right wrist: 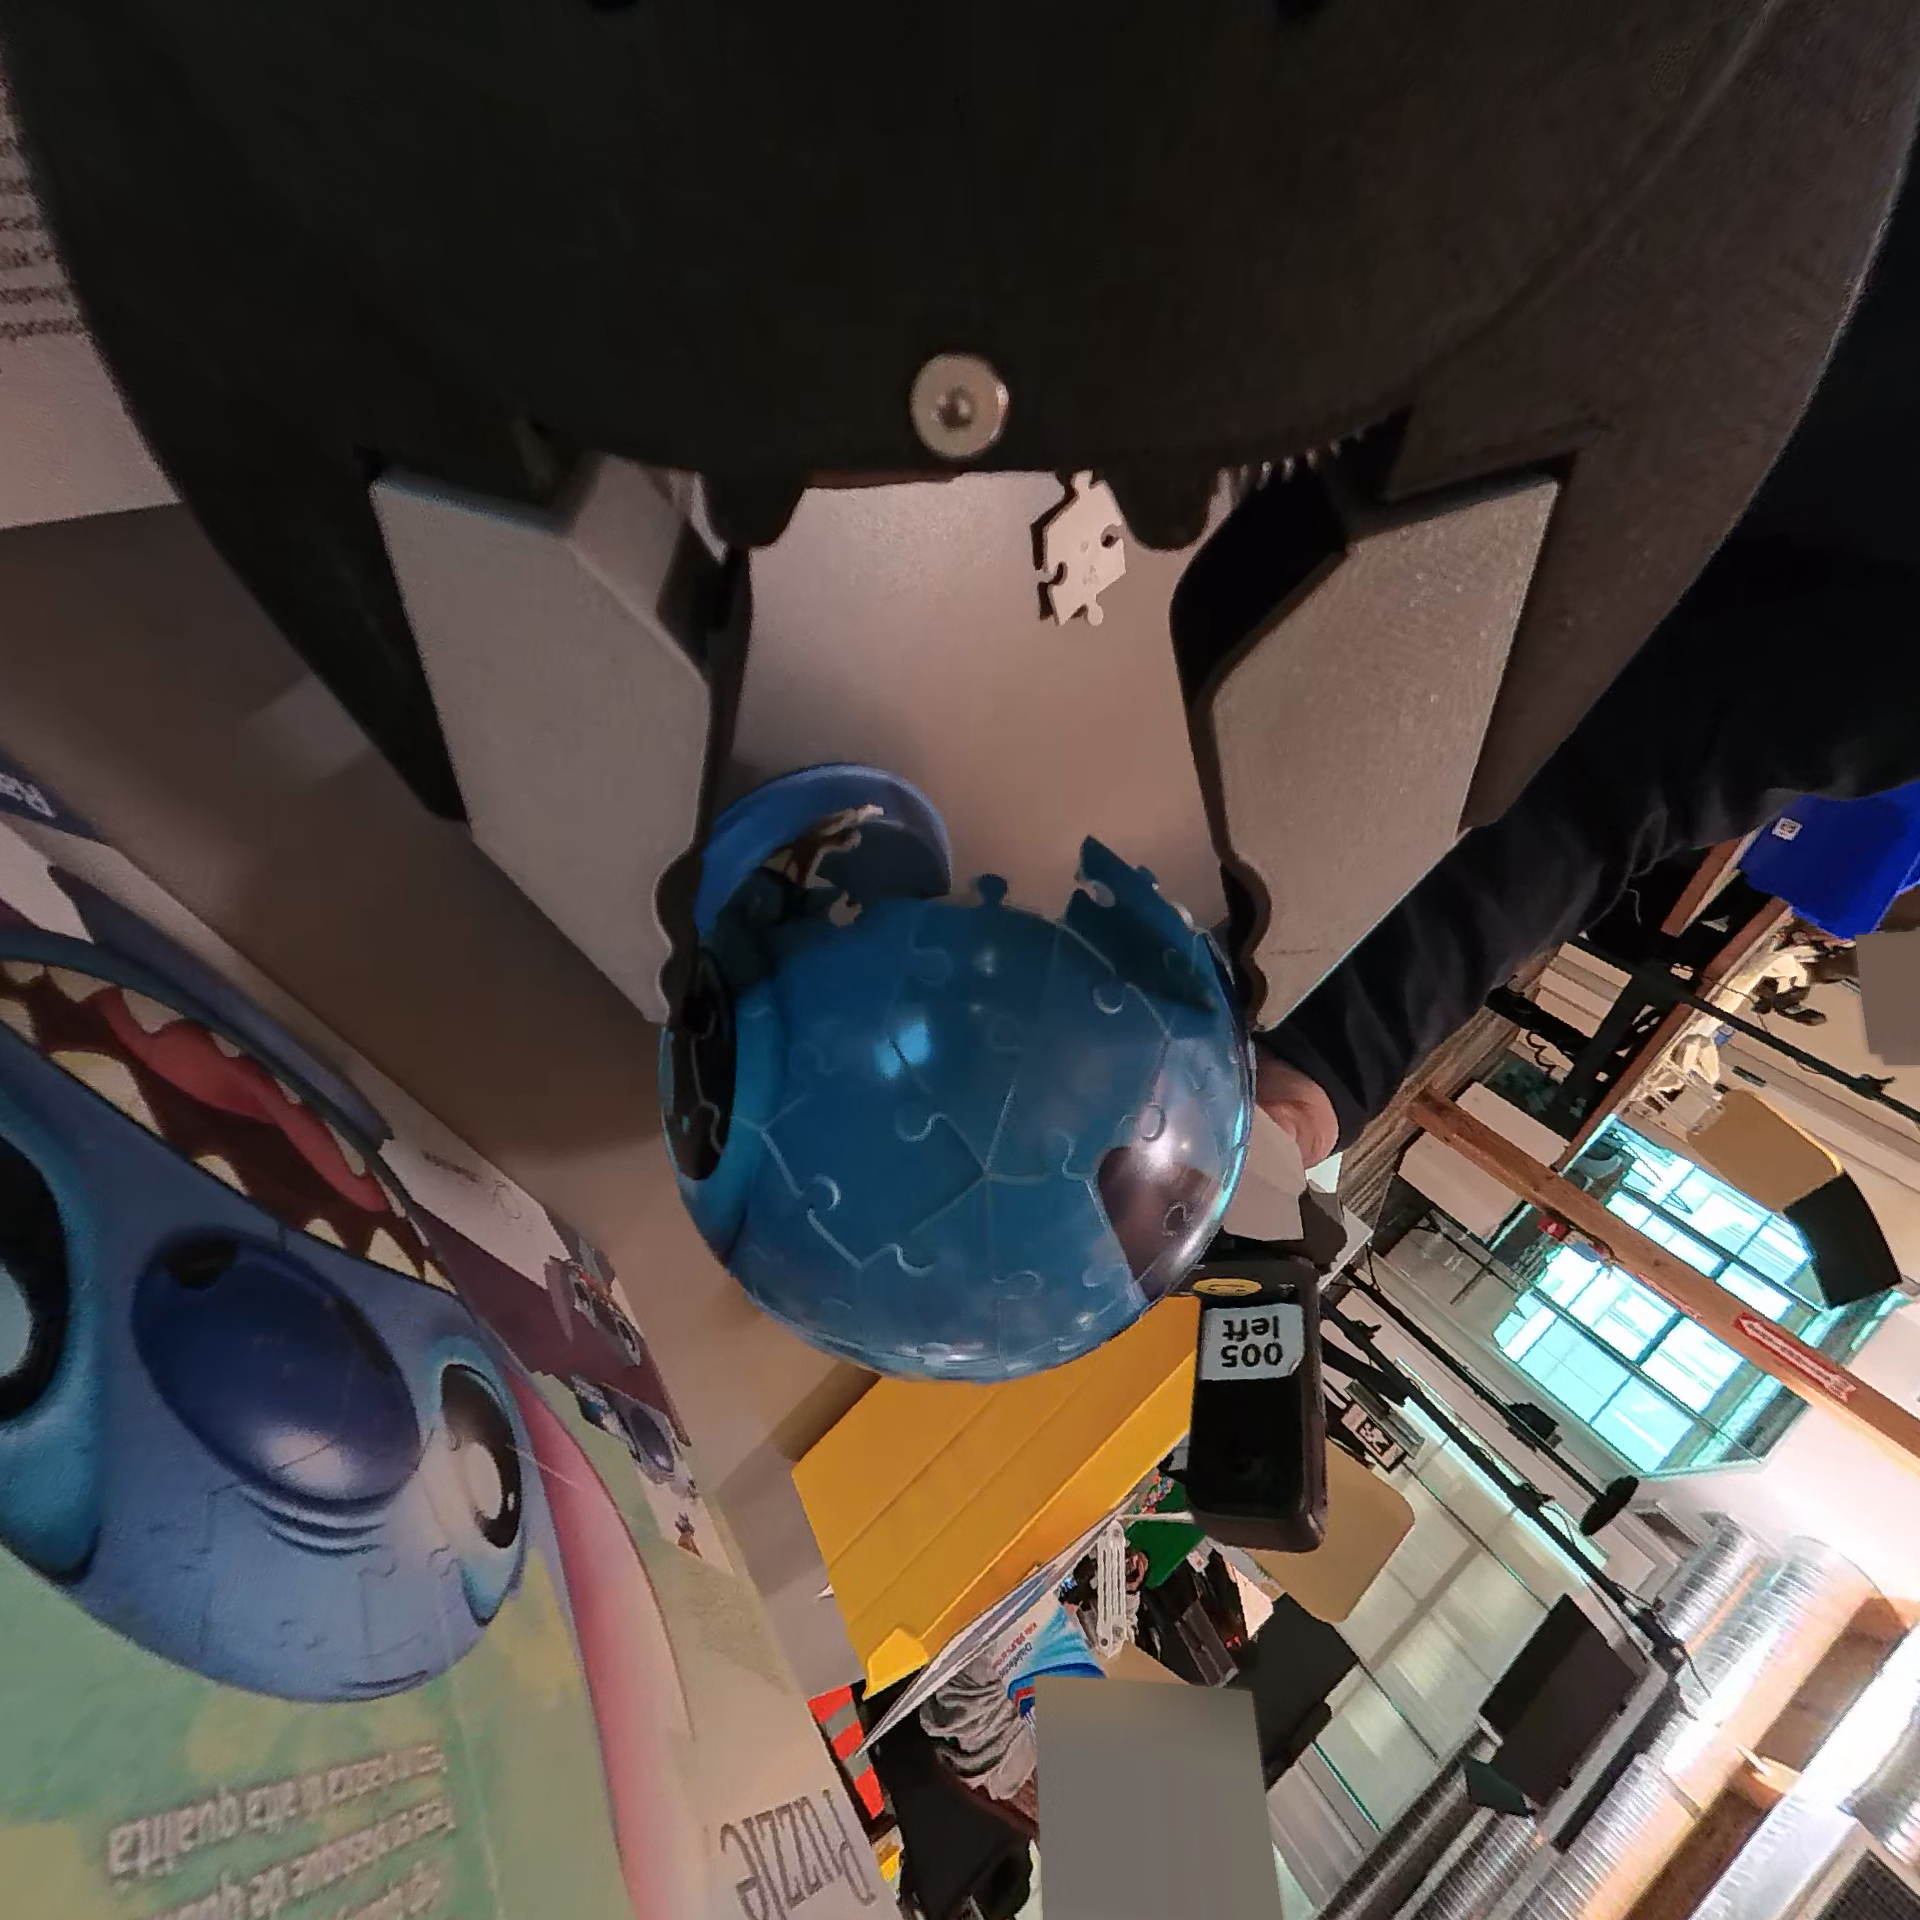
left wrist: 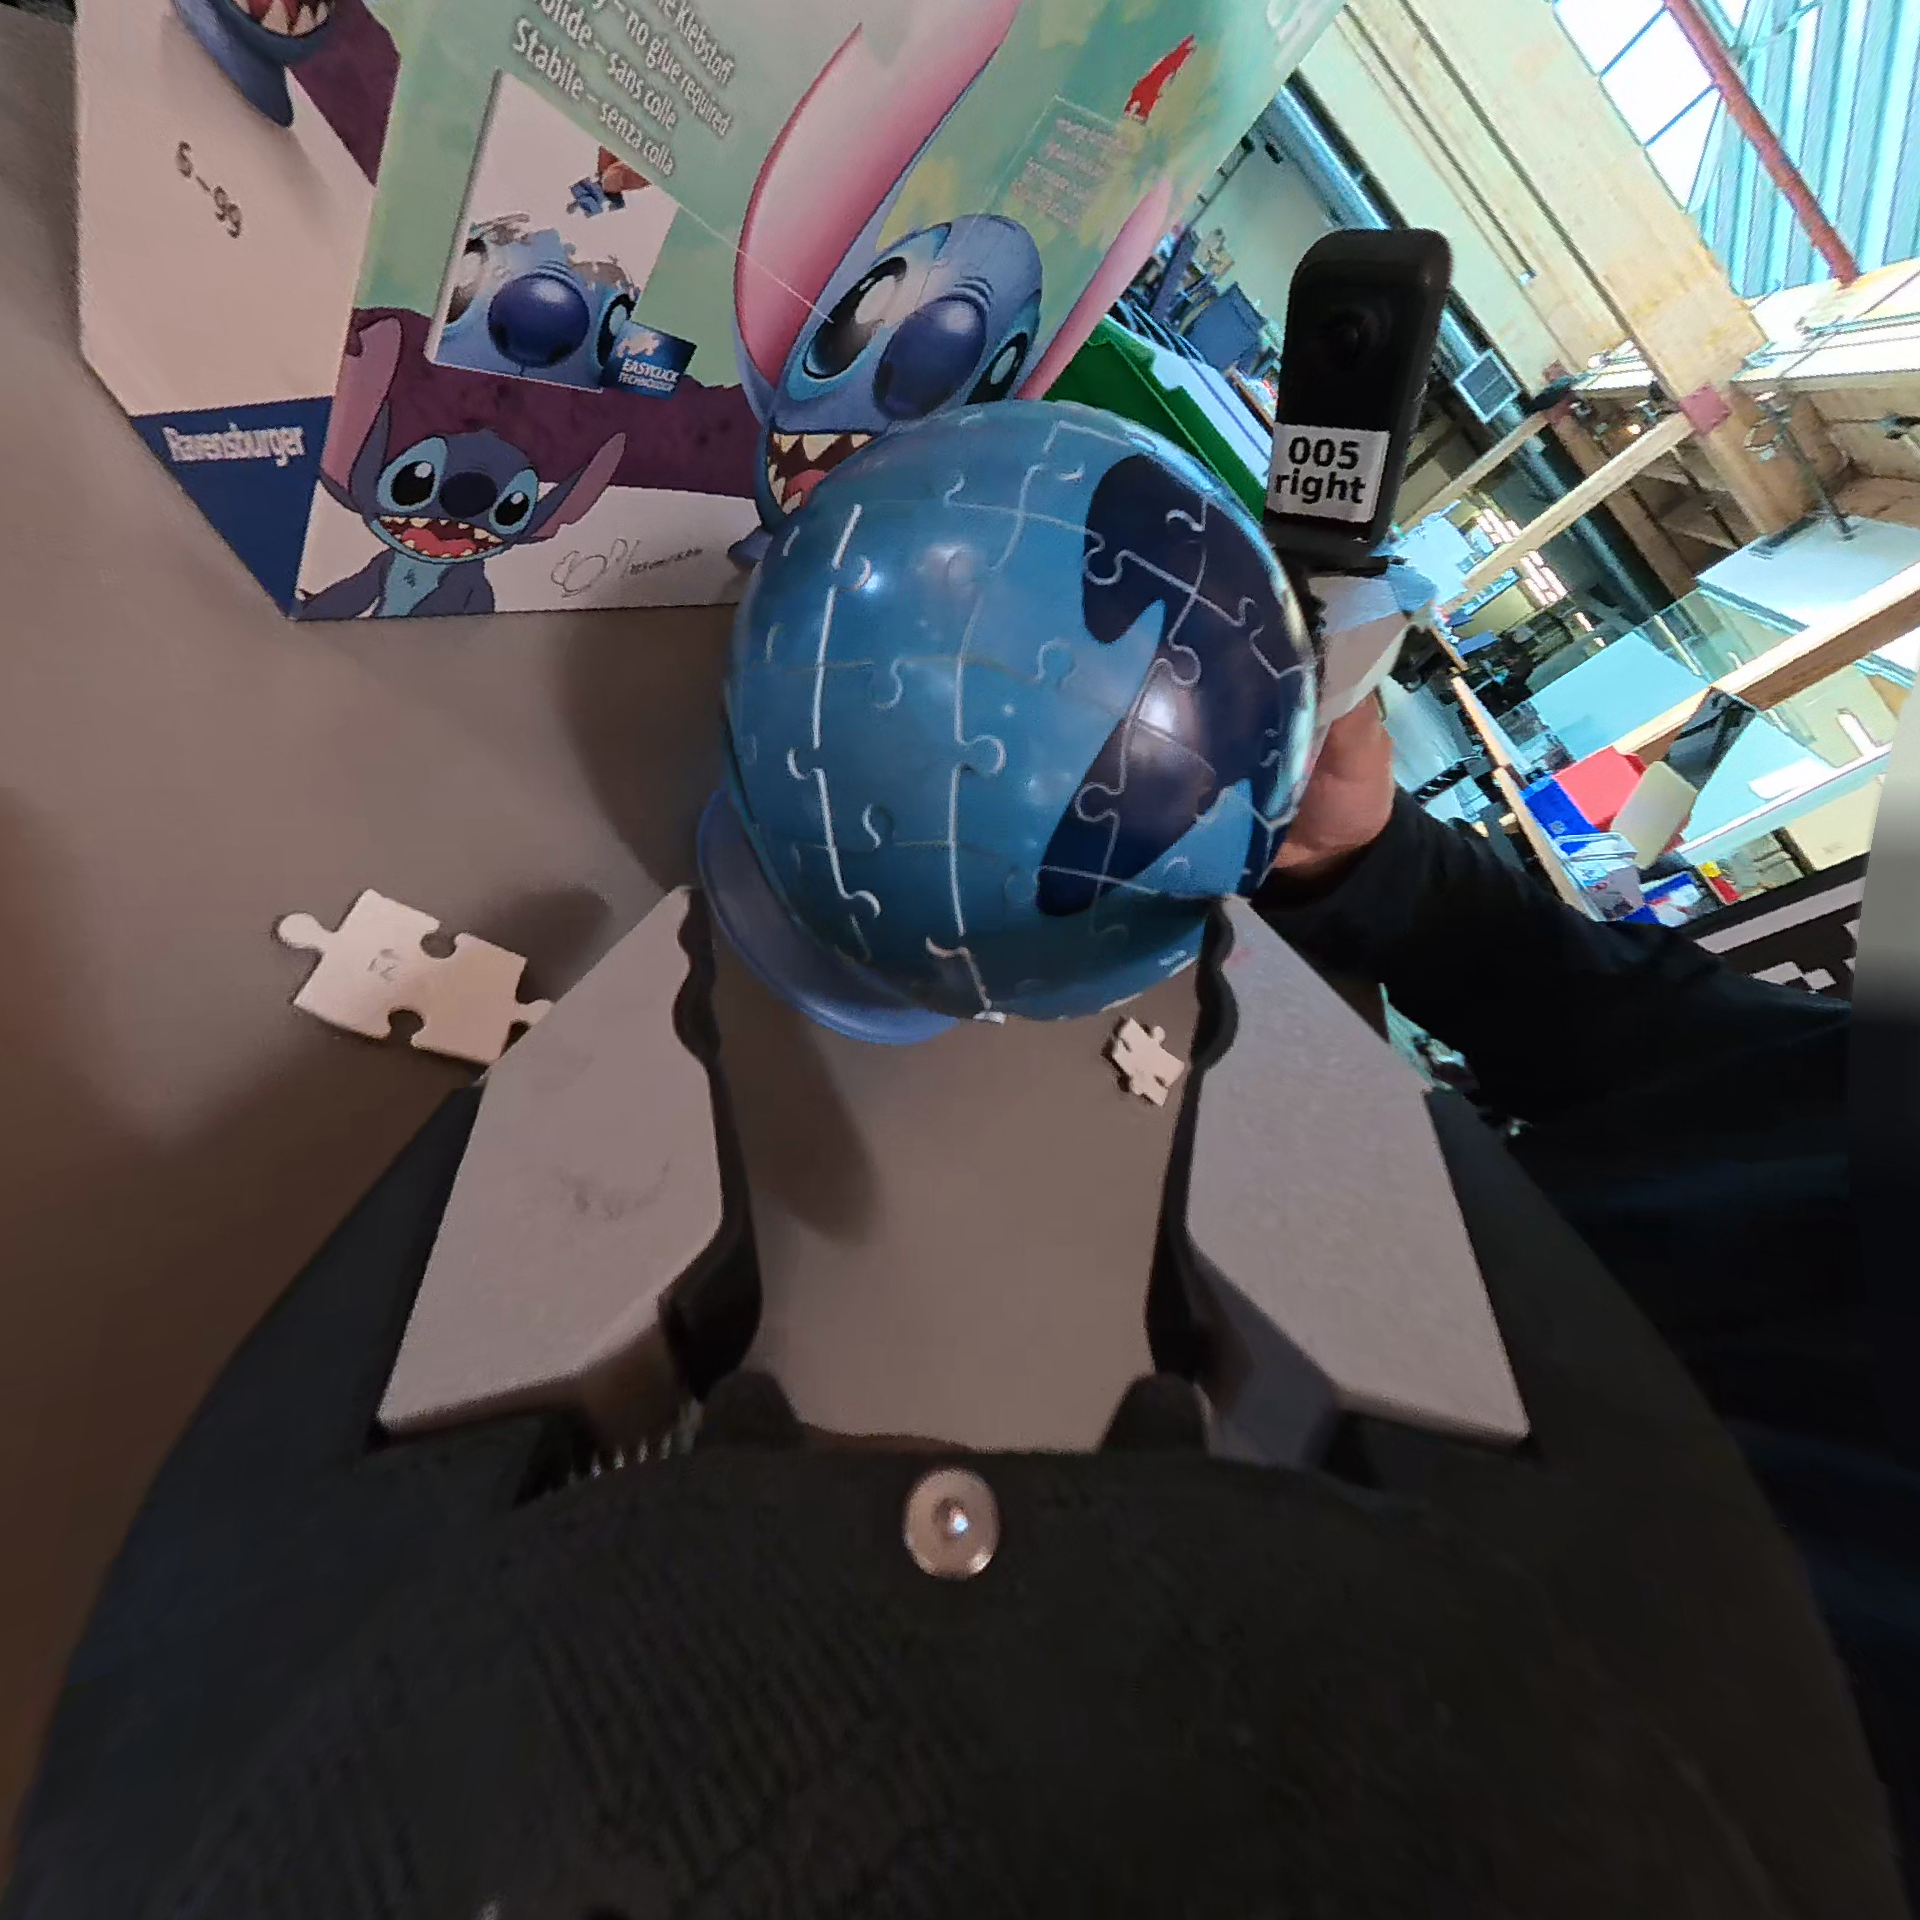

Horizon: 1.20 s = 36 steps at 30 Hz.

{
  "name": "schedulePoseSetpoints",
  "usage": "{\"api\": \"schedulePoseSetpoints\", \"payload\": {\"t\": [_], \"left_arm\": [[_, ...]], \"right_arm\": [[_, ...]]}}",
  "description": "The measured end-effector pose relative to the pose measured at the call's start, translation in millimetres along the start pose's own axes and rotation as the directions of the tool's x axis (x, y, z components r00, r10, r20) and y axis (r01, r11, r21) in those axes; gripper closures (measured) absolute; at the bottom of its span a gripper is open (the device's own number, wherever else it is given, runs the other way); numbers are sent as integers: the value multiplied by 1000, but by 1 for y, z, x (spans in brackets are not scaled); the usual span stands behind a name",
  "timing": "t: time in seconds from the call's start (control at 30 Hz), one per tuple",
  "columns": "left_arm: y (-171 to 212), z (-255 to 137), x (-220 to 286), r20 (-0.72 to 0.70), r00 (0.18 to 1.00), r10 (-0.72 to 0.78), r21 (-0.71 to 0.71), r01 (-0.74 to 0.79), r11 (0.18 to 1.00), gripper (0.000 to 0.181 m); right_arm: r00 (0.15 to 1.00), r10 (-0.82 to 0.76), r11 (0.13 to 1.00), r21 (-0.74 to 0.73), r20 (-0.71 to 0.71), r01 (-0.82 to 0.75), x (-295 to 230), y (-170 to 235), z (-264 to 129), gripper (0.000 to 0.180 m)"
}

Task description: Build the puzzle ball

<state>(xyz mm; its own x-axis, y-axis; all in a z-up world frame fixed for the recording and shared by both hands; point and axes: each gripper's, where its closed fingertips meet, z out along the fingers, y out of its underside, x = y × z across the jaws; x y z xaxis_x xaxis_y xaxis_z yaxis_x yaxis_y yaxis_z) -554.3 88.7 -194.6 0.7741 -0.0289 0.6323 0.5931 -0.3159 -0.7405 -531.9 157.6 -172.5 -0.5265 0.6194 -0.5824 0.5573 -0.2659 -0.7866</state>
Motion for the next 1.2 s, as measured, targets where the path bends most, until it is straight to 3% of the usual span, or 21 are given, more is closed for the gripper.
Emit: {"api": "schedulePoseSetpoints", "payload": {"t": [0.27, 0.53, 0.8, 1.0, 1.1, 1.2], "left_arm": [[-6, -7, 6, -6, 1000, 3, 38, -3, 999, 86], [-7, -19, 12, 13, 1000, 15, 68, -16, 998, 85], [6, -37, 26, 89, 995, 41, 65, -47, 997, 76], [40, -43, 32, 207, 968, 139, -91, -123, 988, 74], [58, -52, 30, 294, 933, 205, -173, -159, 972, 73], [66, -59, 33, 362, 893, 266, -224, -193, 955, 81]], "right_arm": [[992, -126, 992, -14, -22, 126, -5, 0, -3, 79], [974, -228, 972, 52, -22, 228, -16, -15, -33, 82], [959, -283, 956, 74, -31, 284, -28, -3, -74, 81], [868, -496, 867, 55, -11, 496, -53, 23, -94, 85], [865, -502, 865, 12, -26, 502, -54, 41, -98, 80], [880, -474, 880, -22, 16, 474, -65, 54, -100, 89]]}}
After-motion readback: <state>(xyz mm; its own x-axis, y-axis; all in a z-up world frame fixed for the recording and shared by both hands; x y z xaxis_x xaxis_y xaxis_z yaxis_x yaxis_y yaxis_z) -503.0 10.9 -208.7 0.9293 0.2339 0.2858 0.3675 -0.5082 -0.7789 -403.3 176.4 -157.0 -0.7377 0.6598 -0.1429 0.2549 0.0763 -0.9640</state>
